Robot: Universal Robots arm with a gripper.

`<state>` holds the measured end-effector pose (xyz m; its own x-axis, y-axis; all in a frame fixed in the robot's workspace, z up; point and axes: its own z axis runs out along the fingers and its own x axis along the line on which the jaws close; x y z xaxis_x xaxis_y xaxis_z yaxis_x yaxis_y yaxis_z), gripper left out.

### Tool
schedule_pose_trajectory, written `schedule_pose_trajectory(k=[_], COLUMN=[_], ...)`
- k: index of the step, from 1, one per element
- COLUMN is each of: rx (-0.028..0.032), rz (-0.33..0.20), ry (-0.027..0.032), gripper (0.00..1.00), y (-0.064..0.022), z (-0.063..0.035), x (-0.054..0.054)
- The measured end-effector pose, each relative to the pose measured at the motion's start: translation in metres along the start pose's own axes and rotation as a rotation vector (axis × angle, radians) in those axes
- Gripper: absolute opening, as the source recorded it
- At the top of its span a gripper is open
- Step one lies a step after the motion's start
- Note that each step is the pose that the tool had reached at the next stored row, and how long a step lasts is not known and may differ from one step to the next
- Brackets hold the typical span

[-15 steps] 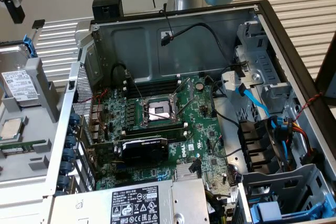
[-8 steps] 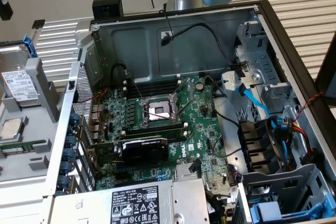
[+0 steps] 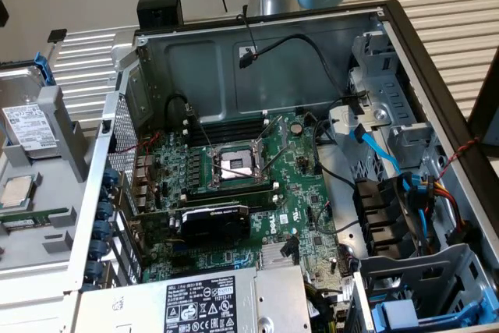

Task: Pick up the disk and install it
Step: 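Reach for the disk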

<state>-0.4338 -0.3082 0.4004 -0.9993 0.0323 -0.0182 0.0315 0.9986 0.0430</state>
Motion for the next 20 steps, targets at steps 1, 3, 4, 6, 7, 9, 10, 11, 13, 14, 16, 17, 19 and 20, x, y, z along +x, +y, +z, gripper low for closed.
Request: schedule_pose_trajectory(k=[1,3,4,6,7,9,10,11,13,14,16,17,19,20], rx=[-0.0001,0.0000,0.0008,0.0022,0.0030,0.0044,0.0048,0.0051,0.0056,0.0058,0.0058,0.0057,0.0057,0.0057], rz=[-0.003,-0.004,-0.005,-0.005,-0.005,-0.006,-0.006,-0.007,-0.008,-0.008,-0.009,-0.009,-0.009,-0.009], ry=[0.0000,0.0002,0.0003,0.0000,0.0001,0.0002,0.0001,0.0001,0.0000,0.0002,0.0003,0.0003,0.0003,0.0003], gripper=[0.11,0.11,0.11,0.11,0.11,0.11,0.11,0.11,0.11,0.11,0.11,0.11,0.11,0.11], y=[0.0010,0.0048,0.0073,0.0123,0.0147,0.0197,0.0217,0.0233,0.0256,0.0260,0.0260,0.0260,0.0260,0.0260], z=[0.0002,0.0010,0.0015,0.0028,0.0033,0.0043,0.0048,0.0052,0.0059,0.0060,0.0061,0.0060,0.0061,0.0061], x=[0.002,0.008,0.011,0.016,0.019,0.024,0.027,0.029,0.035,0.037,0.038,0.038,0.038,0.038])
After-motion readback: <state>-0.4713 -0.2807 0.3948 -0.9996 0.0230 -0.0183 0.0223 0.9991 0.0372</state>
